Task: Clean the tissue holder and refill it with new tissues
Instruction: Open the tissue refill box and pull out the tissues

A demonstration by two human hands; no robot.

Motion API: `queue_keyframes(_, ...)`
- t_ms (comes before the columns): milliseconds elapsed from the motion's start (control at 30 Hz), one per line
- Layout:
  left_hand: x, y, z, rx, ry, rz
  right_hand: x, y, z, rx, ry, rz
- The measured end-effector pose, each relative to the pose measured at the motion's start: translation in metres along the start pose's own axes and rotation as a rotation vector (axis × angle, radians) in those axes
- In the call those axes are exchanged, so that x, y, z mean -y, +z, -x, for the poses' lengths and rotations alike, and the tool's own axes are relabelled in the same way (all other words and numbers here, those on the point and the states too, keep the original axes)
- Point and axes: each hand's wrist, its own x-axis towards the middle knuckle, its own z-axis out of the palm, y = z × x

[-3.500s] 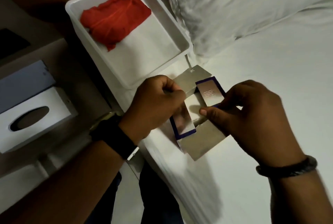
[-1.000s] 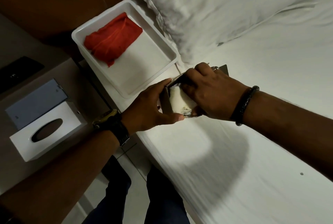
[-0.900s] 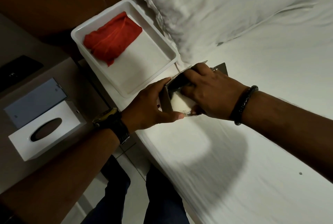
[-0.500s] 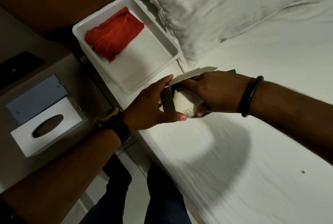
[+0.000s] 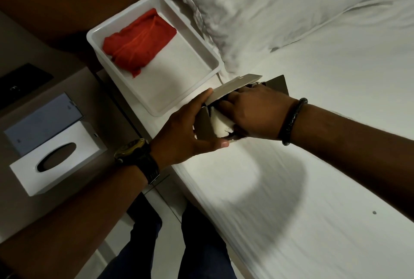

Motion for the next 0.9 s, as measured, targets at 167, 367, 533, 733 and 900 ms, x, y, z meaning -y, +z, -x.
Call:
queue_keyframes(167, -0.002, 0.001, 0.001, -0.013, 0.023, 0.005, -0.008, 0.0, 0.002, -0.036, 0.021, -0.093)
queue_keyframes(367, 0.002, -0.001, 0.002, -0.025, 0.049, 0.043, -0.014, -0.015, 0.013, -0.12, 0.058, -0.19)
queue_keyframes(533, 0.004, -0.001, 0.002, -0.003, 0.067, 0.026, -0.021, -0.039, 0.02, -0.177, 0.072, -0.293)
queue_keyframes(733, 0.015, 0.016, -0.003, -0.178, 0.165, 0.02, -0.012, -0.06, 0.025, -0.194, 0.099, -0.318)
queue_keyframes(900, 0.014, 0.019, -0.011, -0.223, 0.148, 0.14, -0.03, -0.1, 0.033, -0.333, 0.215, -0.431)
